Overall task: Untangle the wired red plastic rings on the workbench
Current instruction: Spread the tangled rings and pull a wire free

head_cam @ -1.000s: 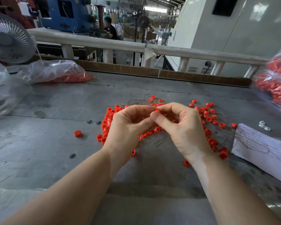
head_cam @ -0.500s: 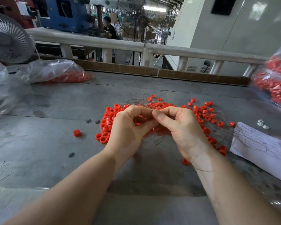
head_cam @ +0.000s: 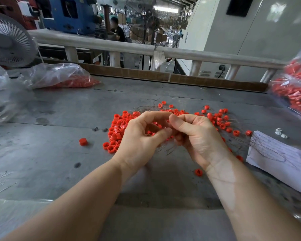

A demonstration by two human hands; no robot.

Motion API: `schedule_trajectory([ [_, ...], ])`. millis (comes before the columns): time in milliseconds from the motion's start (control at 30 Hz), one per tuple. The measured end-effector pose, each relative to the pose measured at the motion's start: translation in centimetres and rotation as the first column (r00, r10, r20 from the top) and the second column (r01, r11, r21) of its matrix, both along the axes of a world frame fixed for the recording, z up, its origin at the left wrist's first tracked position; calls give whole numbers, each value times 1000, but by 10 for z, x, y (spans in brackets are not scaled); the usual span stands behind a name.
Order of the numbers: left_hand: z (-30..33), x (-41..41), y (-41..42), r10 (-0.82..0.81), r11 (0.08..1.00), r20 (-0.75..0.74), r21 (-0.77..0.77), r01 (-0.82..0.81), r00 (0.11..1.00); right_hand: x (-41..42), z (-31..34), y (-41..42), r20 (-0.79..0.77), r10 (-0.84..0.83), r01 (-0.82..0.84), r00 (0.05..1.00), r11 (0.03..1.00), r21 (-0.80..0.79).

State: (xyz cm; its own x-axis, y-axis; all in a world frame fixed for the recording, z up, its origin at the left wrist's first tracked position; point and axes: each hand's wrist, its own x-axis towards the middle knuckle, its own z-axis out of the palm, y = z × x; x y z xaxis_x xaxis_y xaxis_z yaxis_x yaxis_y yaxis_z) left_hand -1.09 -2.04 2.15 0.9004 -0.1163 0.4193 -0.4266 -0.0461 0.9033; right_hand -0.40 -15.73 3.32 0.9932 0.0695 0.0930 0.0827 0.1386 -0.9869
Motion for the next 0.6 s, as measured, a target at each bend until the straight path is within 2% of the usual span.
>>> schedule_trajectory([
  [67, 0, 0, 1, -16, 996, -73, -91, 9, 997, 1, 1, -1, -4, -34, 34, 999, 999, 15],
  [133, 0, 0, 2, -10, 993, -102, -114, -2, 995, 1, 1, -1, 0, -67, 67, 998, 997, 24],
  [367, -2, 0, -1, -3, 1000, -67, -19, 2, 998, 2, 1, -1, -1, -153, 153, 988, 986, 61],
  [600, -2, 1, 0, -26, 999, -40, -22, 25, 999, -1, 0, 3, -108, 73, -63, 991, 994, 89],
])
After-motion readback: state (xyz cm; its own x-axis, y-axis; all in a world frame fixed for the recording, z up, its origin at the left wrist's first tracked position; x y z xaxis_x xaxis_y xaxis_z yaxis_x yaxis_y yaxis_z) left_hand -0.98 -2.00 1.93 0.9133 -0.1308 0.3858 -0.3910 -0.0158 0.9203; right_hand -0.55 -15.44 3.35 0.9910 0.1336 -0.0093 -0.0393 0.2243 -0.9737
